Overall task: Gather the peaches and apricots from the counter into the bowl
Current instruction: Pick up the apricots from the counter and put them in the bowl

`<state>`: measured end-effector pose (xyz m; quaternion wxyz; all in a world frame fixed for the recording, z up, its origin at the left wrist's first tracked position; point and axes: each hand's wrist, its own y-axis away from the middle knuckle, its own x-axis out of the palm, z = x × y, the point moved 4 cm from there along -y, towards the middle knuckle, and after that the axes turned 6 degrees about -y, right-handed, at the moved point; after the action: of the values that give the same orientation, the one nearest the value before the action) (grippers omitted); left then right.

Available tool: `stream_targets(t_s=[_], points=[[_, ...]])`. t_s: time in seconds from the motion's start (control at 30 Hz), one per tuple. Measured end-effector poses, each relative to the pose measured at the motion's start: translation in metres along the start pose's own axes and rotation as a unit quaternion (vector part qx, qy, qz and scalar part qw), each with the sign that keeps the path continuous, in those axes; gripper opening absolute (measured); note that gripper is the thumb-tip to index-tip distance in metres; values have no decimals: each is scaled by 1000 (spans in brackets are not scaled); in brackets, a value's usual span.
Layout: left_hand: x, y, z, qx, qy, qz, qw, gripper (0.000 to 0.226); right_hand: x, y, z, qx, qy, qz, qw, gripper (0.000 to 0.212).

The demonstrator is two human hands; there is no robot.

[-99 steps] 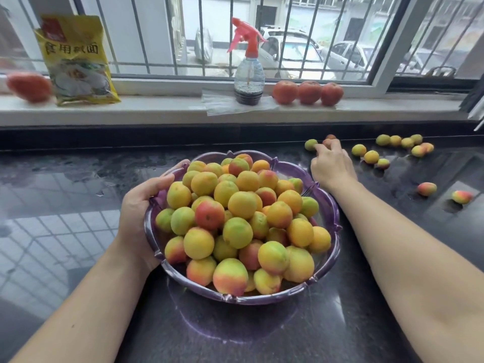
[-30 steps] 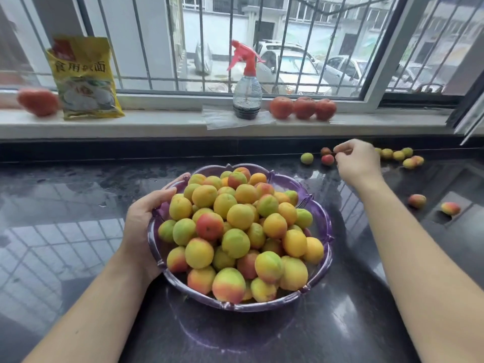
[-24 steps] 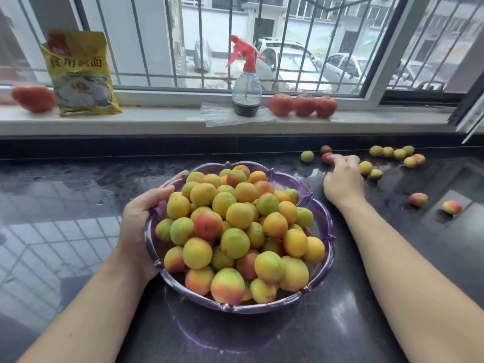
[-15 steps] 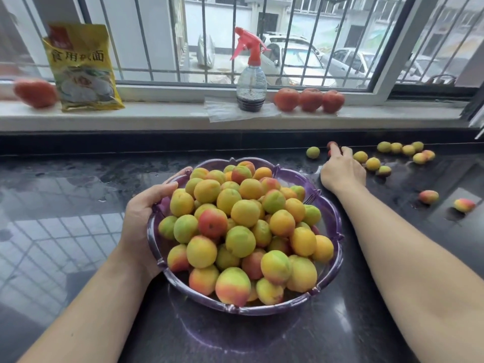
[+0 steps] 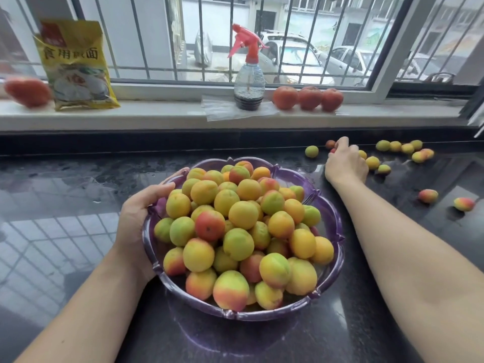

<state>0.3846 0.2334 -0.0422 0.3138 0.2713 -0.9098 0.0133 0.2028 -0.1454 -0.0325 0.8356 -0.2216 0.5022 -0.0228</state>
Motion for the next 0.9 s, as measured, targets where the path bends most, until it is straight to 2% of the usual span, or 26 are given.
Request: stream_targets(t_s=[0.1,0.17,0.23,0.33,0.47,0.53,0.57,0.6,0.67,0.73,0.8,0.9], points=[[1,2,0,-6,-4,3,1000,40,-6,7,-2,-4,-76,-21,997,29],[2,2,-1,-8,-4,3,1000,41,-13,13,-9,9,-188,-34,981,24],[2,3,-2,-14,-5,1,1000,46,-19,24,-19,52,-342,-37,938,18],[5,7,-2,-29,-11,-2,1000,48,-29,42,-20,100,-512,8,853,12],[8,10,-2,-36,-22,-13,999,53,-95,49,31,4,-660,103,744,19],[11,12,-3,-36,-19,-9,999,54,-142,59,62,-70,-676,164,715,24],[12,13,-2,-38,-17,-8,999,54,-161,67,74,-113,-658,191,720,27],[13,13,-3,-41,-15,-7,999,53,-175,76,84,-156,-618,214,740,31],[13,13,-3,-45,-11,-5,999,53,-186,92,96,-226,-489,255,803,38],[13,12,-3,-47,-8,-4,999,53,-178,99,101,-257,-355,291,850,35],[13,12,-3,-45,-7,0,999,53,-161,102,106,-275,-266,321,867,28],[11,10,-3,-41,-4,2,999,53,-139,102,109,-298,-204,325,874,28]])
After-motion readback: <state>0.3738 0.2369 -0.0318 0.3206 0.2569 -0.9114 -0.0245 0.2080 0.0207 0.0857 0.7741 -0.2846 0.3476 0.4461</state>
